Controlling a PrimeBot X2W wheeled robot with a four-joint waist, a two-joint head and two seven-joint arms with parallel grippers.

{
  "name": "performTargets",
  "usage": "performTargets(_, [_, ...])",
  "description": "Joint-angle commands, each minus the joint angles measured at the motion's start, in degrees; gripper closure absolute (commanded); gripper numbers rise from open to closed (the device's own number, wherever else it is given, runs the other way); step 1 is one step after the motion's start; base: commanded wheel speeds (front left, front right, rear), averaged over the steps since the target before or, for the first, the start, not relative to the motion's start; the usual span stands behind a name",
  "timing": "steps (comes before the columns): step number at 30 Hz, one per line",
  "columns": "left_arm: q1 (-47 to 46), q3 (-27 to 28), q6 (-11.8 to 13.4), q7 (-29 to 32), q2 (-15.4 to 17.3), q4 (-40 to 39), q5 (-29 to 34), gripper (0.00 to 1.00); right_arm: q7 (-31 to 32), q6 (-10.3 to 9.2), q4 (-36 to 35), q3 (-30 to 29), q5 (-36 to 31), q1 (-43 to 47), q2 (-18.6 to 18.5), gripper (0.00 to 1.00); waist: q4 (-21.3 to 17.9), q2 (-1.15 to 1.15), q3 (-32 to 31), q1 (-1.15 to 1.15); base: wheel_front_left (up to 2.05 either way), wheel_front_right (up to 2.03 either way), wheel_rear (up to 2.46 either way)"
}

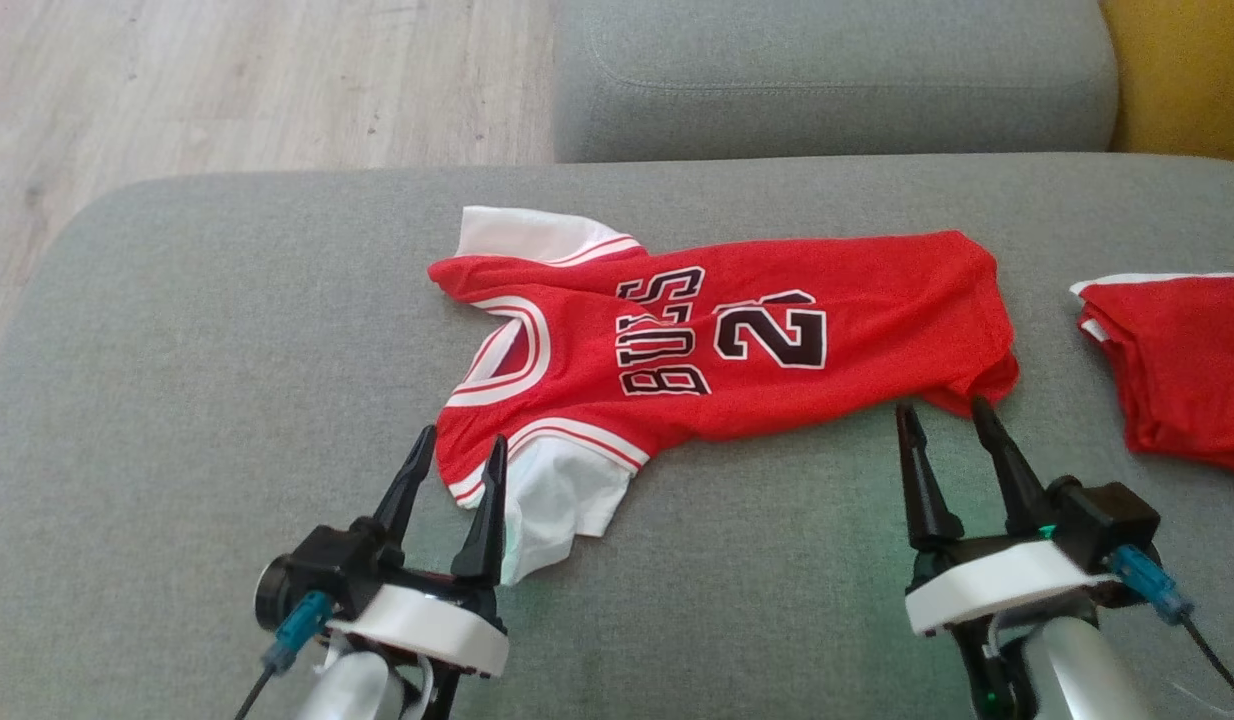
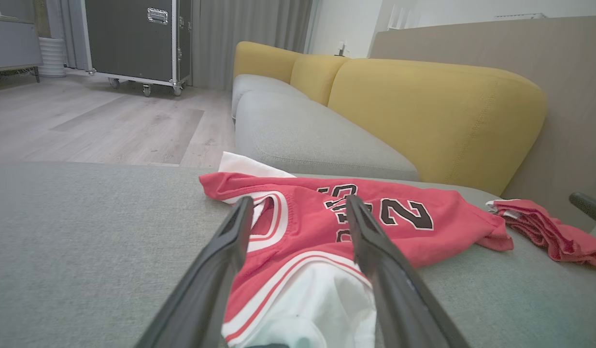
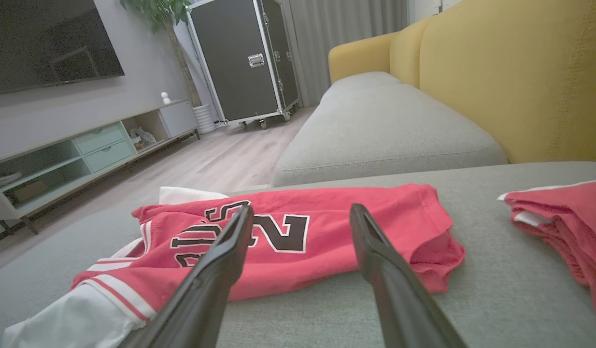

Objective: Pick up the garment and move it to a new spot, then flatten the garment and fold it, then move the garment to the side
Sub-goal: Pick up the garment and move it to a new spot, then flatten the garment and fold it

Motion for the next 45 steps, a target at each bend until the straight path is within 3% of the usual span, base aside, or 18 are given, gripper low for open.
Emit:
performTargets(1, [-2.9, 2.6, -0.3, -0.5, -0.1, -1.7, 0.6, 0.00, -0.4, -0.05, -1.2, 0.7, -0.4, -2.1, -0.1, 0.00, -0.3, 0.00, 0.3, 0.00, 0.00, 0.00, 0.00])
performTargets(5, [-3.4, 2.9, -0.8, -0.5, -0.8, -1.4, 1.3, 0.00, -0.4, -0.05, 2.7, -2.1, -2.8, -3.6, -0.1, 0.00, -0.7, 0.00, 1.5, 0.00, 0.00, 0.00, 0.00])
performTargets(20, [-6.3, 2.3, -2.0, -0.5, -2.0, -0.2, 1.8, 0.00, 5.0, -0.05, 30.9, -18.8, -11.3, -20.9, -0.1, 0.00, 2.2, 0.00, 6.6, 0.00, 0.00, 0.00, 0.00])
performTargets(27, [-6.7, 2.0, -2.2, -0.5, -2.1, -0.3, 1.4, 0.00, 2.7, -0.05, 38.6, -22.2, -15.5, -26.4, -0.1, 0.00, 3.0, 0.00, 7.6, 0.00, 0.00, 0.00, 0.00])
performTargets(28, [-6.7, 2.1, -2.2, -0.5, -2.1, -0.3, 1.4, 0.00, 2.2, -0.05, 39.4, -22.4, -15.9, -26.9, -0.1, 0.37, 2.9, 0.00, 7.6, 0.00, 0.00, 0.00, 0.00])
performTargets(29, [-6.7, 2.2, -2.1, -0.5, -2.1, -0.3, 1.3, 0.00, 1.8, -0.05, 40.0, -22.5, -16.2, -27.4, -0.1, 1.00, 2.7, 0.00, 7.6, 0.00, 0.00, 0.00, 0.00])
performTargets(37, [-5.8, 3.5, -1.8, -0.5, -2.1, -0.3, 1.4, 0.00, -0.1, -0.05, 42.2, -21.6, -16.1, -27.9, -0.1, 1.00, -0.1, 0.00, 5.6, 0.00, 0.00, 0.00, 0.00])
performTargets(45, [-3.3, 4.7, -1.6, -0.5, -2.1, -1.0, 0.8, 0.00, -0.3, -0.05, 38.6, -15.5, -10.3, -23.4, -0.1, 1.00, -5.4, 0.00, 0.9, 0.00, 0.00, 0.00, 0.00])
